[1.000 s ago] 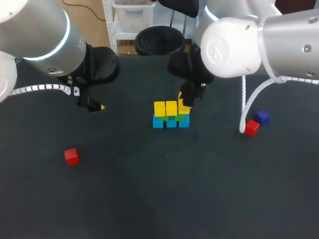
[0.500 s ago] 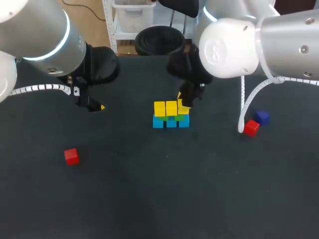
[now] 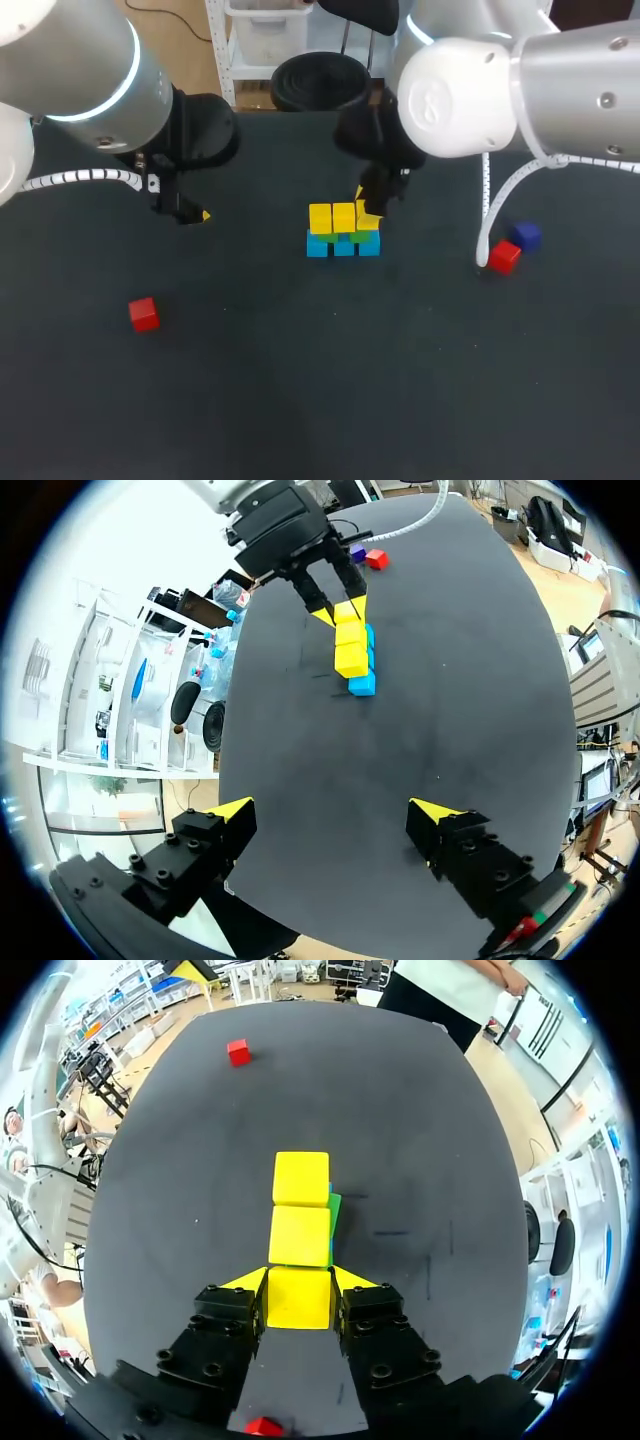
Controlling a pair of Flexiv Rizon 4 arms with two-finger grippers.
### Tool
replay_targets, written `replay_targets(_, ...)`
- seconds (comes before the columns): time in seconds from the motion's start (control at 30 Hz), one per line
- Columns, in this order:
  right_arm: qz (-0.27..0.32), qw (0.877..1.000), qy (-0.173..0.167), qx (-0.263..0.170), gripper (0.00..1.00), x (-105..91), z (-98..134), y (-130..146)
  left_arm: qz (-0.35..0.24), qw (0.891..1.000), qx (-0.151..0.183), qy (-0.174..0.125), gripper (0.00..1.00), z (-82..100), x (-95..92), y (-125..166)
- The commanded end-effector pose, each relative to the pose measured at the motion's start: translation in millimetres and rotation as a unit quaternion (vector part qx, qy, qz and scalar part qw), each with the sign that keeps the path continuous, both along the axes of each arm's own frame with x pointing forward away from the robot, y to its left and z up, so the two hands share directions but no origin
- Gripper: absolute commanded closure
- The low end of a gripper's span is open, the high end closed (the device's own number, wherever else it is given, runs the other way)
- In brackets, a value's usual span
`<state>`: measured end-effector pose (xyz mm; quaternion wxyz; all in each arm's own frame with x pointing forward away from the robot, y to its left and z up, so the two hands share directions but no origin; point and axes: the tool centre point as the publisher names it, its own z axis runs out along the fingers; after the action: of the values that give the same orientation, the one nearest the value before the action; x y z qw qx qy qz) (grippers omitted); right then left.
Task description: Place the blue cubes, place green cubes on the blue cubes, place the yellow cubes on the green cubes, then place the red cubes on the yellow cubes, and place purple cube on the red cubes.
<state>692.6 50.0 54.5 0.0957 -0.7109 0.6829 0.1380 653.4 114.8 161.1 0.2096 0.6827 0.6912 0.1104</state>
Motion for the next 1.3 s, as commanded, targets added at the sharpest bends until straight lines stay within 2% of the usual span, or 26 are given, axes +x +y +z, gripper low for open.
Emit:
replay_targets(0.03, 0.000, 1.000, -0.001, -0.001, 1.00, 0.6, -0.3, 0.5, 0.002, 1.000, 0.001, 0.000, 0.00, -0.3, 0.4, -0.8)
replay_targets(0.87, 0.005, 1.000, 0.003, -0.004, 1.00, 0.3, -3.7, 1.3, 0.002, 1.000, 0.001, 0.000, 0.00, -0.3, 0.4, -0.8)
replay_targets(0.93, 0.005, 1.000, 0.004, -0.004, 0.91, 0.4, -3.9, 1.3, 0.002, 1.000, 0.001, 0.000, 0.00, -0.3, 0.4, -0.8)
replay_targets(1.0, 0.006, 1.000, 0.005, -0.004, 0.71, 0.4, -4.3, 1.4, 0.002, 1.000, 0.001, 0.000, 0.00, -0.3, 0.4, -0.8)
replay_targets(1.03, 0.006, 1.000, 0.005, -0.004, 0.52, 0.4, -4.4, 1.5, 0.002, 1.000, 0.001, 0.000, 0.00, -0.3, 0.4, -0.8)
replay_targets(1.07, 0.006, 1.000, 0.011, -0.002, 0.00, 0.4, -4.6, 1.5, 0.002, 1.000, 0.001, 0.000, 0.00, -0.3, 0.4, -0.8)
replay_targets(1.3, 0.000, 1.000, 0.015, 0.000, 0.00, -0.3, -5.8, 0.6, 0.002, 1.000, 0.001, 0.000, 0.00, -0.3, 0.4, -0.8)
